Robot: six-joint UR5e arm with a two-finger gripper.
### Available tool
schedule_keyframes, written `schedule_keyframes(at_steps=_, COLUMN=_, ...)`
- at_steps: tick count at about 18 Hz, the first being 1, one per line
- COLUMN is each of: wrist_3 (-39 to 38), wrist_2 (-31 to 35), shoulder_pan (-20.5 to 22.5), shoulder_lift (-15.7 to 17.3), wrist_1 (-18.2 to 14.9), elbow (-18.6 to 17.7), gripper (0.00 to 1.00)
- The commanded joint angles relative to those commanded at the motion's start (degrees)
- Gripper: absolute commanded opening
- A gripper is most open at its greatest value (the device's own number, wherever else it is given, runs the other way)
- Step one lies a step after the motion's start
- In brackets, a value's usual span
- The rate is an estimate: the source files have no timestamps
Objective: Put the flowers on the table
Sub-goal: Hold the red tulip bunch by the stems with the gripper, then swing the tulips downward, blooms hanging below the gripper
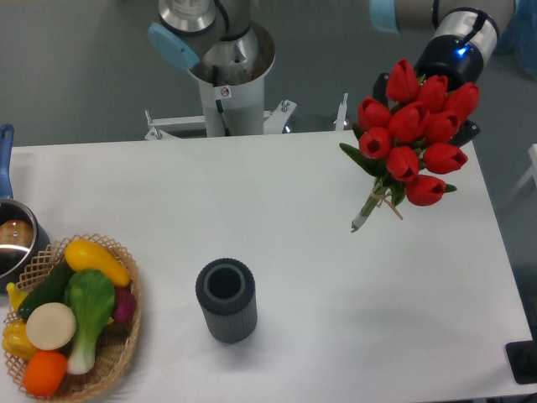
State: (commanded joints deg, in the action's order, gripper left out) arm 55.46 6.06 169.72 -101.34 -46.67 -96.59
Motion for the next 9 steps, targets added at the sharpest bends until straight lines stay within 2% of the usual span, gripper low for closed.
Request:
schedule_keyframes(at_steps=2, wrist_3=0.1, wrist_2=1.3, shoulder_pan=-0.1, shoulder_lift=0.4, wrist_1=0.0, elbow=-0.1, gripper=0.38)
schedule_keyframes(at_steps=9, wrist_3=-0.2, wrist_2=18.7, shoulder_pan=-1.6, shoulder_lift=3.2, wrist_1=-0.2, elbow=-0.3, gripper=0.38)
